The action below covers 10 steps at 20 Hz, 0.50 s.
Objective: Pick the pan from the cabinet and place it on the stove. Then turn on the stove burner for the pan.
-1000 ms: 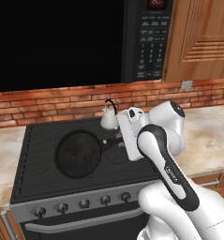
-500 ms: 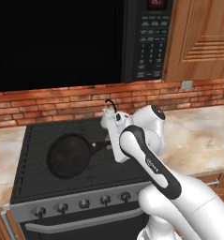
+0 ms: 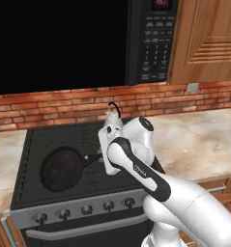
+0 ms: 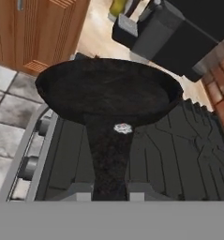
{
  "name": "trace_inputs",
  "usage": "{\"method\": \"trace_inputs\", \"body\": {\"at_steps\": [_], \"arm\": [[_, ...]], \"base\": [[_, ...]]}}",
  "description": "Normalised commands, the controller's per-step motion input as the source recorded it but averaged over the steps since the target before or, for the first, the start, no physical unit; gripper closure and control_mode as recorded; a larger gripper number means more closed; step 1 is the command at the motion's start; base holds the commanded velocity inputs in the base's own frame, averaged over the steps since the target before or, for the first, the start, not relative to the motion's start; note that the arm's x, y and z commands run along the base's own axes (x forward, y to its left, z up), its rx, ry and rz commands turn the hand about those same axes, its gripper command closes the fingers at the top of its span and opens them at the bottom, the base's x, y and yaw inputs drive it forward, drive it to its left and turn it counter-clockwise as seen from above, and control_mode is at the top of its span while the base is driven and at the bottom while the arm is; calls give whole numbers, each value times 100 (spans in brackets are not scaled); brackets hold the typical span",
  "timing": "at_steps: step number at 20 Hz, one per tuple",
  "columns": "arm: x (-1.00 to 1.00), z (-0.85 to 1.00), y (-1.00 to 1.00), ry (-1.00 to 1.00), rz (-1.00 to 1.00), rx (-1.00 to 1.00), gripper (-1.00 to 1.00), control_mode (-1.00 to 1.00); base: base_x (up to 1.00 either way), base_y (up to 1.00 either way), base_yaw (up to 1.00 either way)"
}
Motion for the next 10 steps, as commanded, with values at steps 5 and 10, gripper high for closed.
{"method": "trace_inputs", "body": {"at_steps": [5,10], "arm": [[24,-41,23,7,-2,0,100,-100],[29,-42,21,8,-2,0,100,-100]], "base": [[0,0,0],[0,0,0]]}}
